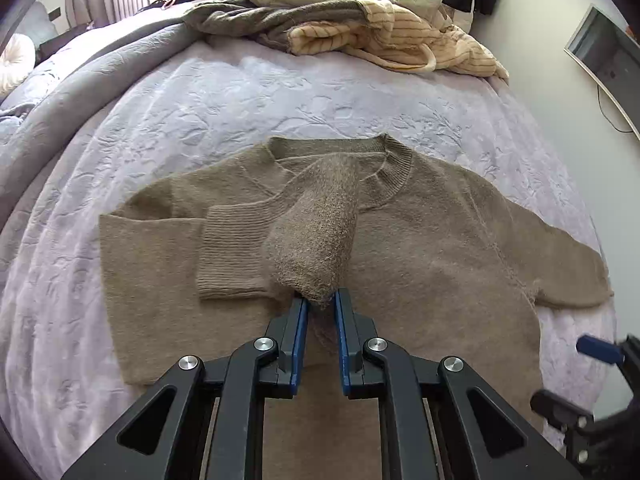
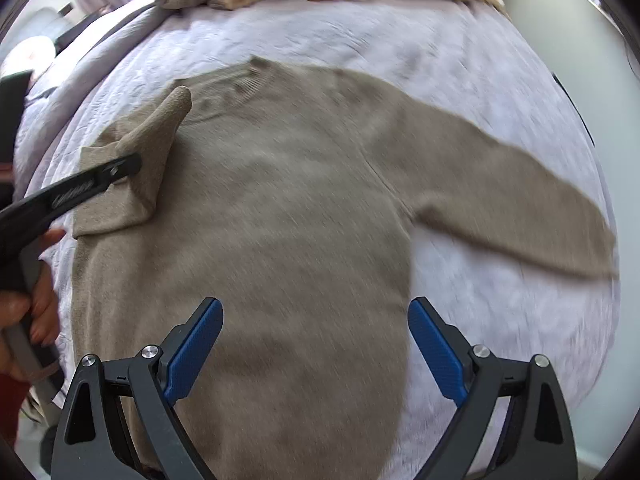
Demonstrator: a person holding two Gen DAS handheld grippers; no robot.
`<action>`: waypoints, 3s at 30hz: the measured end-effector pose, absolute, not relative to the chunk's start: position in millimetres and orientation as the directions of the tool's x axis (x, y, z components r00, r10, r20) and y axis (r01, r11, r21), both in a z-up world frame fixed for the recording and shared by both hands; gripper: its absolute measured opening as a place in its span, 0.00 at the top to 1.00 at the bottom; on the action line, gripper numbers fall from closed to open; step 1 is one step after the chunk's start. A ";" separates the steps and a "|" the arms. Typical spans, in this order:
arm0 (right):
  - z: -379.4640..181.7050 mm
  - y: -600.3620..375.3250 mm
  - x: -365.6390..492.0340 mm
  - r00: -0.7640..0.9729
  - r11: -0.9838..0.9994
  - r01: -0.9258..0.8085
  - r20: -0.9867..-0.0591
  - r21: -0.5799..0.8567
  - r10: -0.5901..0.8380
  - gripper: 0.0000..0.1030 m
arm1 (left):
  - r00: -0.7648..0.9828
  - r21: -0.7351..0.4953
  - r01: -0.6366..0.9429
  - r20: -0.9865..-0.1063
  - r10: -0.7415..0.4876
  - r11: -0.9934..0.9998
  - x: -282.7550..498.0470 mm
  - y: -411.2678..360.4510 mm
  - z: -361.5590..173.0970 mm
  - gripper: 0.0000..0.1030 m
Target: Fold small clothes
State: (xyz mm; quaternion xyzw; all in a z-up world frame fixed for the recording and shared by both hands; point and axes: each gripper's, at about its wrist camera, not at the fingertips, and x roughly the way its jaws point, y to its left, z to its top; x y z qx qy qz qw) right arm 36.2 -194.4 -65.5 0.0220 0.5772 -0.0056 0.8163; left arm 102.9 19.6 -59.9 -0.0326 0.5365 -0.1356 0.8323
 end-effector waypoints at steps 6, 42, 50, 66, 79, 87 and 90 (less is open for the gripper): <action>-51.9 -133.3 81.9 0.427 0.986 -0.158 -0.904 -0.056 0.017 0.07 | 0.458 -0.123 0.078 -0.877 -0.145 0.989 98.0 72.6 -53.1 0.00; -144.4 -281.6 136.9 0.469 0.714 0.315 -0.756 0.626 0.456 0.37 | 0.301 -0.277 -0.218 -0.931 -0.206 0.936 199.4 163.9 -158.4 0.80; -123.8 -281.3 146.6 0.524 0.749 0.269 -0.745 0.605 0.413 0.91 | 0.357 -0.252 -0.198 -0.919 -0.170 0.947 207.4 168.9 -137.6 0.91; -154.3 -173.6 98.0 0.284 0.602 0.177 -0.626 0.779 0.726 0.50 | 0.369 -0.078 -0.252 -0.929 0.021 0.965 139.8 201.7 -101.9 0.90; -185.0 13.5 137.9 0.196 0.579 0.084 -0.583 0.811 0.788 0.50 | 0.348 -0.054 -0.336 -0.935 0.071 0.940 61.1 242.3 -103.3 0.03; -182.1 55.8 137.0 0.141 0.673 -0.053 -0.662 0.738 0.736 0.49 | 0.315 -0.068 -0.393 -0.947 0.065 0.917 53.7 268.2 -107.1 0.03; -176.7 70.3 124.7 0.059 0.677 -0.130 -0.676 0.724 0.735 0.49 | 0.337 -0.068 -0.378 -0.939 0.069 0.923 53.7 263.0 -100.7 0.03</action>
